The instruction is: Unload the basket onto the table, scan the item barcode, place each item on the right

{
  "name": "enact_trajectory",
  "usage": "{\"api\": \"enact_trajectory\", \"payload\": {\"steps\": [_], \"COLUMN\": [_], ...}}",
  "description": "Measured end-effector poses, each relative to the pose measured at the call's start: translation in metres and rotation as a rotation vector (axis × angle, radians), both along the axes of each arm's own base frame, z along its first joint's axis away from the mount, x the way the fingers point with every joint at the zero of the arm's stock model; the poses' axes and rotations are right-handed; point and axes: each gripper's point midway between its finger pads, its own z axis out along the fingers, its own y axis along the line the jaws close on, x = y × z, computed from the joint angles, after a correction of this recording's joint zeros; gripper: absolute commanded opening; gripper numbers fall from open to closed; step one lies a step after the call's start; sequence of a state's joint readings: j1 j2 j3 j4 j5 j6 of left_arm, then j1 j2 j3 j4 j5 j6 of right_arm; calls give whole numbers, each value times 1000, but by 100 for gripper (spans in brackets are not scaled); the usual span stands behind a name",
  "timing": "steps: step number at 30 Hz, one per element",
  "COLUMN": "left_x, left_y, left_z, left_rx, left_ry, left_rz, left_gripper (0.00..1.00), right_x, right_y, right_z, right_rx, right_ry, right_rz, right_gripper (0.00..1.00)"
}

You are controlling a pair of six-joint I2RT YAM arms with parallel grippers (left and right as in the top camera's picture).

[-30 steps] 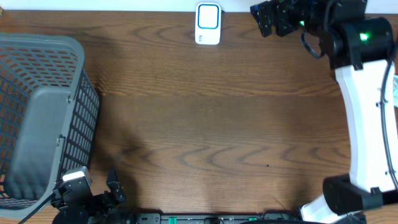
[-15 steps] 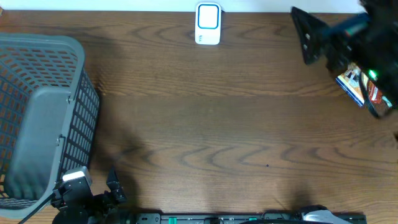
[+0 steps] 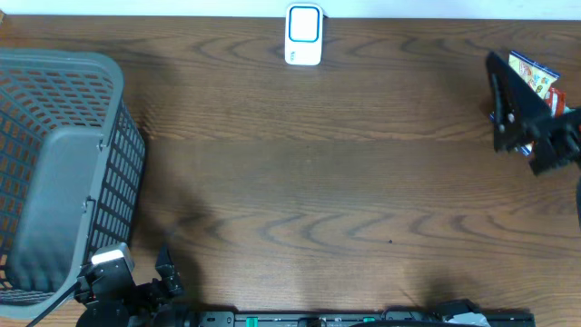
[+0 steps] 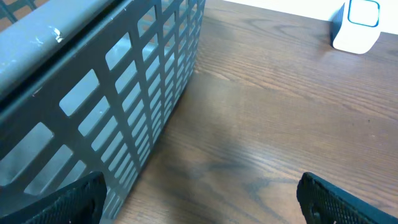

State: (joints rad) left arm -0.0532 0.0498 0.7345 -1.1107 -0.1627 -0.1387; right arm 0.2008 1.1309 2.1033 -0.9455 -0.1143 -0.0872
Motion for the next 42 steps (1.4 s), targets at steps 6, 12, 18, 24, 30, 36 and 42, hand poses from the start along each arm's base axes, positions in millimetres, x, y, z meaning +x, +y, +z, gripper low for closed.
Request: {"api": "enact_trajectory", "payload": {"steps": [6, 12, 18, 24, 30, 36, 42], "left_x": [0, 0, 0, 0, 0, 0, 0], "left_y": [0, 0, 0, 0, 0, 0, 0], "left_z": [0, 0, 0, 0, 0, 0, 0], "left_rx": [0, 0, 0, 0, 0, 0, 0], "left_ry": [0, 0, 0, 0, 0, 0, 0], "left_rz": [0, 0, 0, 0, 0, 0, 0], "left_gripper": [98, 98, 98, 98, 98, 98, 98], "right_x": [-12, -19, -55, -61, -42, -32, -27], "right_y": [-7, -10, -18, -23, -27, -31, -32], "right_z": [-3, -22, -26, -34, -78, -110, -134], "right_rx": [17, 33, 75, 89, 53, 25, 3], "right_ry": [-72, -145, -330, -371, -194, -79, 4], "right_rz": [-26, -33, -36, -60, -104, -137, -153], "right_gripper": [99, 99, 99, 99, 99, 99, 99]}}
